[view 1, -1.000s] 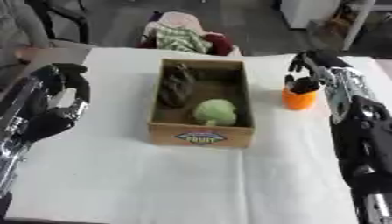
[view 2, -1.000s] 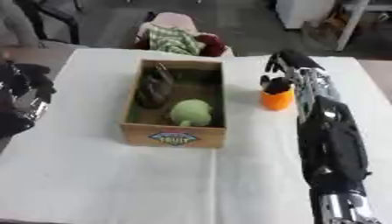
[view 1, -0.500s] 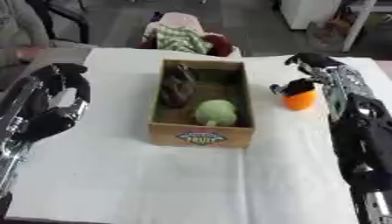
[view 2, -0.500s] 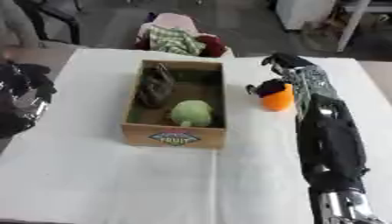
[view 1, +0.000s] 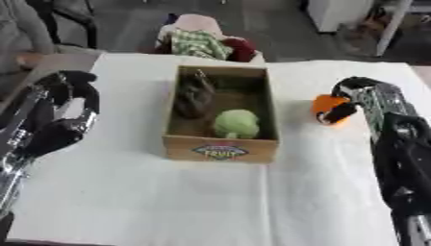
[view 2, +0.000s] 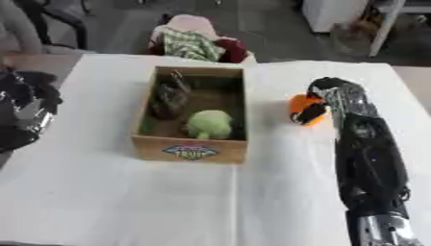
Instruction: Pick up objects on the table and place them in the box.
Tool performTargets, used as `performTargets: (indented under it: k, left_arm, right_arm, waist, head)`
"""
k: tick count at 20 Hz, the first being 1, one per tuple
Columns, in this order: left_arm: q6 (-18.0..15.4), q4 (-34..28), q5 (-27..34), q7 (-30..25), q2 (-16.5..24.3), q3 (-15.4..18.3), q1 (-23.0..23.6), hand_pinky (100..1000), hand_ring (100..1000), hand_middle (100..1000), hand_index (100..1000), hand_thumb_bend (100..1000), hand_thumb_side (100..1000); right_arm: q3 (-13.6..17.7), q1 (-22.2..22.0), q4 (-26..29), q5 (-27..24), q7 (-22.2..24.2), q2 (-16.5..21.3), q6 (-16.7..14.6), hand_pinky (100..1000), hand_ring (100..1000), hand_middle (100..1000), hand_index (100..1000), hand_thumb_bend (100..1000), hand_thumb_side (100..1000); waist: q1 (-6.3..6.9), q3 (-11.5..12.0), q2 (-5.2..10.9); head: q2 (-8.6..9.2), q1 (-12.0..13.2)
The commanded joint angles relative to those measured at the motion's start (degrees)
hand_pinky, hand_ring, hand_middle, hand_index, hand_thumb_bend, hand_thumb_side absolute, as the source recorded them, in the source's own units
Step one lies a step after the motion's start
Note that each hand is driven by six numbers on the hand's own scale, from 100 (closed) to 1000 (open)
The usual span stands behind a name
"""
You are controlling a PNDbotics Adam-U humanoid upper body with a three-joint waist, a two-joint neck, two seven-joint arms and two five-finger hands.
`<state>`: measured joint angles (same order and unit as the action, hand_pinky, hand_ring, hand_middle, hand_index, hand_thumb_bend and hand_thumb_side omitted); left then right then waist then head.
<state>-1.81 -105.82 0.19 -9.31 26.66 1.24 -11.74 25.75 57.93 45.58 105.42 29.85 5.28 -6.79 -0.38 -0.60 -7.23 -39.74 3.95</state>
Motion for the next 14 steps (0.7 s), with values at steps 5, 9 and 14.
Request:
performTargets:
  k: [5,9,14]
  left_arm:
    - [-0.26,-0.90,-0.05,-0.04,0.95,0.50,-0.55,799,605,557,758,138,190]
    - [-0.24,-0.91,0.00,-0.06,0.90,0.46,-0.63,799,605,557,757,137,191]
    - [-0.23,-0.92,0.02,-0.17,0.80,0.37,-0.71,799,605,557,757,135,191]
  right_arm:
    - [-1.87,2.67,5.75,-7.57,-8.87,-0.23,-3.27,100,256,444,536,100,232]
    - [-4.57,4.02,8.92,-13.48,-11.83,-1.41,-6.83,100,241,433,528,100,204]
    - [-8.69,5.18,11.24,-21.77,-13.45,-3.92,-11.79,100,238,434,527,100,190]
  waist:
    - [0.27,0.15,0.99]
    - [0.24,0.34,0.97]
    - [0.23,0.69,0.92]
  head:
    - [0.27,0.07]
    - [0.25,-0.06]
    - [0.23,-0.24]
